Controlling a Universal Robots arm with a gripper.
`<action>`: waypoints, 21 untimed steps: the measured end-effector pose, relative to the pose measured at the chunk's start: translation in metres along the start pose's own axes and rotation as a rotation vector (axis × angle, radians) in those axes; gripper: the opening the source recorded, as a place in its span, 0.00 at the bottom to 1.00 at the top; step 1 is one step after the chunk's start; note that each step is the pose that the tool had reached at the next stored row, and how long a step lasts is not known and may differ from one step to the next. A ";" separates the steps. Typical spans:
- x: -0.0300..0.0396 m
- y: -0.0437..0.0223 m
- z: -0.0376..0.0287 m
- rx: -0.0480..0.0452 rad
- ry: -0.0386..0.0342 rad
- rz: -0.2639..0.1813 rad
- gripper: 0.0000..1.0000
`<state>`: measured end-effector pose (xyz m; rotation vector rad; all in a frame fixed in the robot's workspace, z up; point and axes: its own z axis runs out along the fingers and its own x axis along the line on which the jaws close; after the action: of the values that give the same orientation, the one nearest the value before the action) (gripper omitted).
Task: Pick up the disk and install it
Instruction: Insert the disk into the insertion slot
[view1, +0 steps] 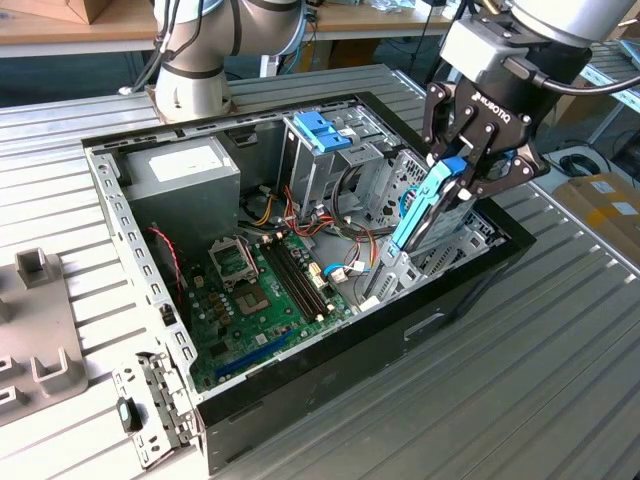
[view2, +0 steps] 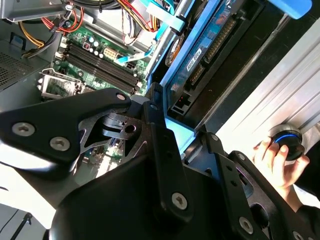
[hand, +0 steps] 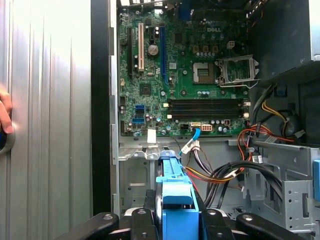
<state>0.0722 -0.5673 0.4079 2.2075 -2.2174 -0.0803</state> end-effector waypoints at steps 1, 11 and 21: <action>0.0000 0.0000 0.0005 0.0000 0.0001 0.000 0.37; 0.0002 -0.0003 0.0066 0.0000 0.0000 0.000 0.37; 0.0003 -0.0005 0.0122 0.0000 0.0000 0.000 0.37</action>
<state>0.0722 -0.5673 0.3957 2.2074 -2.2174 -0.0802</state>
